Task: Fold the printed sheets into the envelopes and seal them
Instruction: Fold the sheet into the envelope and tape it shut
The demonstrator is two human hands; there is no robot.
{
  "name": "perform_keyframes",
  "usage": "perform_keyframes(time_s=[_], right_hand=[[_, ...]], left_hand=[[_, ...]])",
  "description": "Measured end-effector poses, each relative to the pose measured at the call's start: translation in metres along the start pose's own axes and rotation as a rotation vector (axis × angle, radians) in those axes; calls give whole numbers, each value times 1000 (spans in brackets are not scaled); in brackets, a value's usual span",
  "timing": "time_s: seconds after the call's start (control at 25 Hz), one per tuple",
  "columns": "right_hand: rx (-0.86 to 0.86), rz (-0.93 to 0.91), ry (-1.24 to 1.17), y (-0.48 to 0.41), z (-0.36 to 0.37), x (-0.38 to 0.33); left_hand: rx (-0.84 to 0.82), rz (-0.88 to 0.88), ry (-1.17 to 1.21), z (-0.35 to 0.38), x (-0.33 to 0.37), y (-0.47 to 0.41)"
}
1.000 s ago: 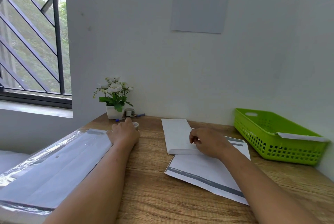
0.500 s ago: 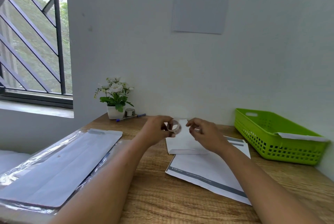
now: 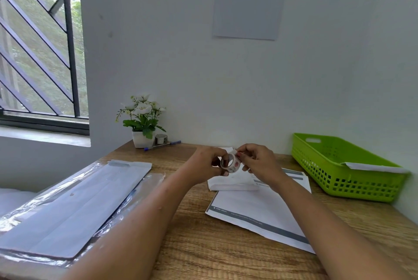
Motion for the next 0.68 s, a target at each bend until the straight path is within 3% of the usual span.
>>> perform_keyframes(time_s=[0.68], right_hand=[[85, 138, -165, 2, 1, -2]], left_hand=[[39, -51, -34, 4, -5, 1]])
Point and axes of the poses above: each hand's wrist, its own y-axis away from the middle knuckle, its own z-axis out of the palm, x = y × z, the point moved 3 cm from there along -y, towards the middle knuckle, and after that the axes turned 5 degrees about -z, right-handed, at the moved point
